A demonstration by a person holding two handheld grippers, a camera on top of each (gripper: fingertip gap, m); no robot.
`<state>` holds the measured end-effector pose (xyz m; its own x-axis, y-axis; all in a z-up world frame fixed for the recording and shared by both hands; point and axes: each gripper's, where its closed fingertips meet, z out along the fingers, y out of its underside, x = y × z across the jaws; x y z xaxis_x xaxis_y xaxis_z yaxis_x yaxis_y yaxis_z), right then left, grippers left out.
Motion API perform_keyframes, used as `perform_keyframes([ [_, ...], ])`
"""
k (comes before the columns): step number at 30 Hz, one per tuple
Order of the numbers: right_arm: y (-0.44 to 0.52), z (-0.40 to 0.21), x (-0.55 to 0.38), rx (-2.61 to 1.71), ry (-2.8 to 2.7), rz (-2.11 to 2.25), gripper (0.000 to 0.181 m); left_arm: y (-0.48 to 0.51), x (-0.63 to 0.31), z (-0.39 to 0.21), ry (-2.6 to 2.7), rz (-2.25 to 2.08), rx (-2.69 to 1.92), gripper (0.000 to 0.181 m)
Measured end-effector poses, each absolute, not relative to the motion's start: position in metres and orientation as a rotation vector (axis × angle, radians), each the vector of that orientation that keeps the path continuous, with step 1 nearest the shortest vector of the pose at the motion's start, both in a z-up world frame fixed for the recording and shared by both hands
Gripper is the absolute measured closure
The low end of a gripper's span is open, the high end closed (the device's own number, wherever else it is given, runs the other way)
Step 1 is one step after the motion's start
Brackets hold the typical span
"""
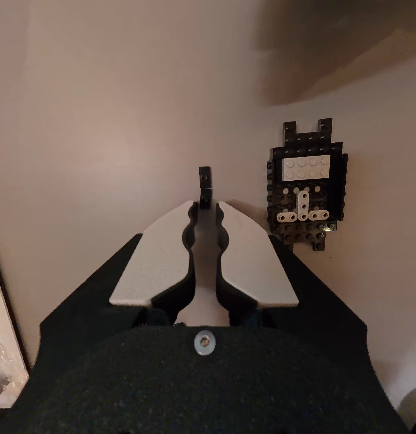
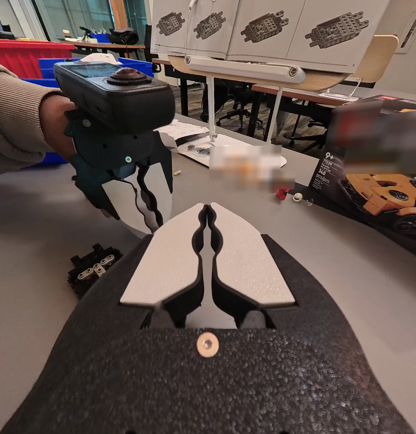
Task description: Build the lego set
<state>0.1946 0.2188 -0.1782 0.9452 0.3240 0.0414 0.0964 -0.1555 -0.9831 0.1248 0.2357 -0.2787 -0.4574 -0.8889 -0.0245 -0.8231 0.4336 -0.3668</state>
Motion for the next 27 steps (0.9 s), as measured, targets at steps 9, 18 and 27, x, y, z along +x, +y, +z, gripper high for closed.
perform_keyframes([
  [9, 0.220, -0.185, 0.192, -1.741, -0.334, 0.204, 0.181, 0.237, 0.126, -0.227, 2.063, -0.689, -1.430, 0.167],
  [18, 0.219, -0.179, 0.190, -1.722, -0.339, 0.206, 0.181, 0.241, 0.079, -0.147, 1.230, -1.043, -1.446, 0.181],
  [27, 0.217, -0.175, 0.194, -1.699, -0.333, 0.217, 0.180, 0.255, 0.029, -0.146, 0.846, -0.946, -1.490, 0.181],
])
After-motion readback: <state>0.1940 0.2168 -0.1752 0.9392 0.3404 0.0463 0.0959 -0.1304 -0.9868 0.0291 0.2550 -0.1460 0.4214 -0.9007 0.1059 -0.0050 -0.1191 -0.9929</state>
